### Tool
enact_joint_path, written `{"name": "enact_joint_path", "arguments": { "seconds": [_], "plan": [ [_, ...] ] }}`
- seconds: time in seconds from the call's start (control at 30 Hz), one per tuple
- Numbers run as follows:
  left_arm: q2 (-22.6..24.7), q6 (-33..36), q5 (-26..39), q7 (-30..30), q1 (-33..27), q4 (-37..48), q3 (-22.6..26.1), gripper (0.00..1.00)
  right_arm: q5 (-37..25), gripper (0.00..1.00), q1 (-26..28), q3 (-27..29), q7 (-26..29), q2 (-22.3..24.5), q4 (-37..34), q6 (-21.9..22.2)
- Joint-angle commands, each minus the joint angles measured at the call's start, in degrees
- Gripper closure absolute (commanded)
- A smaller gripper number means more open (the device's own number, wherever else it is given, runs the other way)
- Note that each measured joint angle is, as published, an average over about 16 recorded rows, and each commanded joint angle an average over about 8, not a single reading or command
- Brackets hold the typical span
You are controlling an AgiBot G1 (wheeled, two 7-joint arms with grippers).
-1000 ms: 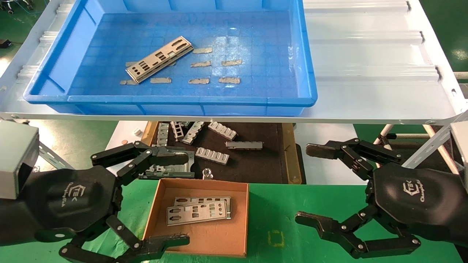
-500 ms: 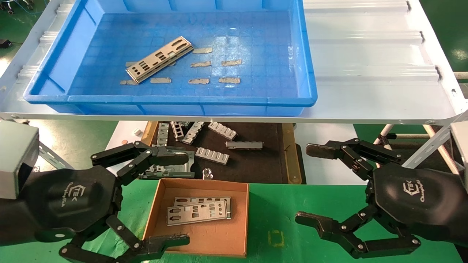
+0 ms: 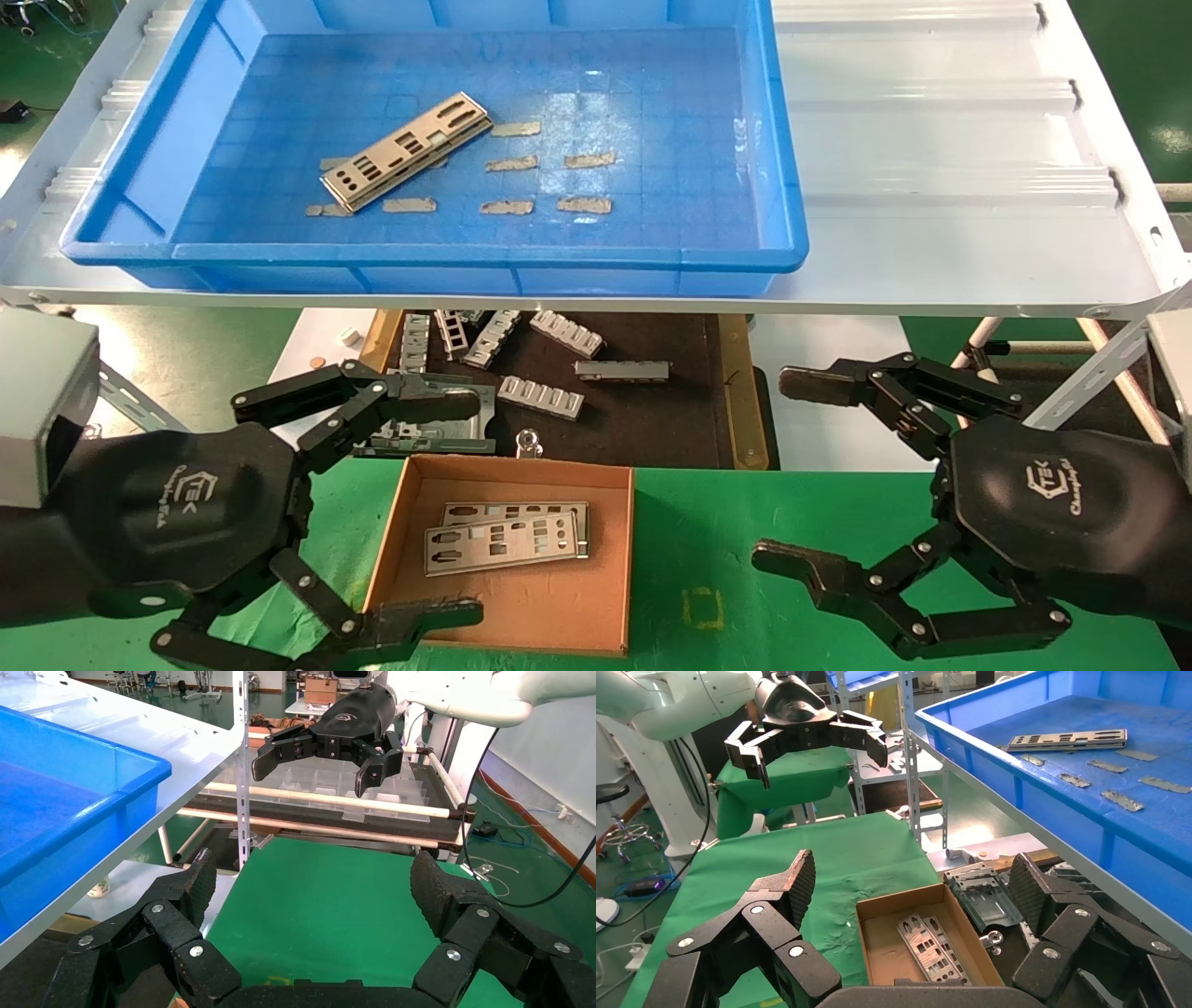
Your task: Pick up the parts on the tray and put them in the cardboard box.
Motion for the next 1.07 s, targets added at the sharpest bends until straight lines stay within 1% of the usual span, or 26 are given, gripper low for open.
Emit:
{"name": "enact_joint_path", "arguments": {
  "seconds": [0.03,1.07],
  "plan": [
    [0.0,0.0,0.0,0.0,0.0,0.0,0.0,0.00,0.0,0.00,0.0,0.0,0.0,0.0,0.0,0.0],
    [0.0,0.0,0.0,0.0,0.0,0.0,0.0,0.00,0.0,0.00,0.0,0.0,0.0,0.0,0.0,0.0]
  ]
}}
